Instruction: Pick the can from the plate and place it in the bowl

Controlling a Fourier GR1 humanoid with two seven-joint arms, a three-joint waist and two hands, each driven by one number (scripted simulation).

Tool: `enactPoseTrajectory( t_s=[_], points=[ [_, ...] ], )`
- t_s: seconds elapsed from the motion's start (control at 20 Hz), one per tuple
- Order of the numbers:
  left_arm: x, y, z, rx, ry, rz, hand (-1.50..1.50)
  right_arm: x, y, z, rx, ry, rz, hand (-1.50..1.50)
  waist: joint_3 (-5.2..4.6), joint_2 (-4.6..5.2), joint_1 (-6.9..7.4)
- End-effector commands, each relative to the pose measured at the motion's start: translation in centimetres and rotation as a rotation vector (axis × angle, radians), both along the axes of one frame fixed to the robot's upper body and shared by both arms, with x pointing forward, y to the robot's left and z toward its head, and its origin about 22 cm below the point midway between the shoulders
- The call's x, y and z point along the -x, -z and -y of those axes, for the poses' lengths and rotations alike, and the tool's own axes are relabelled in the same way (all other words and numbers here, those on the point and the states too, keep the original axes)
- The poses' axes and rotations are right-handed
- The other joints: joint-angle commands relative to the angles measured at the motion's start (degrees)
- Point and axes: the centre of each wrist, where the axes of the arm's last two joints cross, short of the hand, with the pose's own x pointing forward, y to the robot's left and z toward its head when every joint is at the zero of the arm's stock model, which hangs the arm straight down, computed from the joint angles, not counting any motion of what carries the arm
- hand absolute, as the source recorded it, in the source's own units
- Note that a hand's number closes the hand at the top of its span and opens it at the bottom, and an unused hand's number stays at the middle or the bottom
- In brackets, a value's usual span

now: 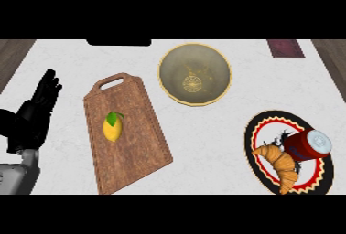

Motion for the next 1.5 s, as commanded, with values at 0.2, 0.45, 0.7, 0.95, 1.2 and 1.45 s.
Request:
enactPoseTrajectory(
  t_s=[0.2,0.45,0.7,0.95,1.2,1.45],
  points=[
    [-0.5,-0.8,0.4,0.012,0.013,-0.011,0.00,-2.4,2.5,-3.5,0.151,-0.094,-0.191,-1.50,0.05,0.02,-0.08],
    [-0.2,0.0,-0.2,0.021,0.003,-0.018,0.00,-2.4,6.8,-6.4,0.329,-0.137,-0.282,-1.50,0.06,0.06,0.17],
    [-0.3,-0.3,0.6,0.009,0.002,-0.011,0.00,-2.1,7.8,-5.0,0.422,-0.145,-0.333,-1.50,0.07,-0.08,-0.63],
    [0.2,0.3,0.4,0.001,-0.004,-0.021,0.00,-2.8,9.4,-6.8,0.392,-0.147,-0.175,-1.50,0.06,-0.14,-0.90],
    [0.8,-0.4,-2.0,-0.003,-0.032,0.008,0.00,-1.4,9.9,-7.8,0.382,-0.134,-0.091,-1.50,0.04,-0.30,-1.29],
    [1.2,-0.5,0.3,-0.001,0.002,0.000,0.00,-1.9,12.7,-7.5,0.406,-0.144,-0.190,-1.50,0.05,-0.22,-0.91]
  ],
)
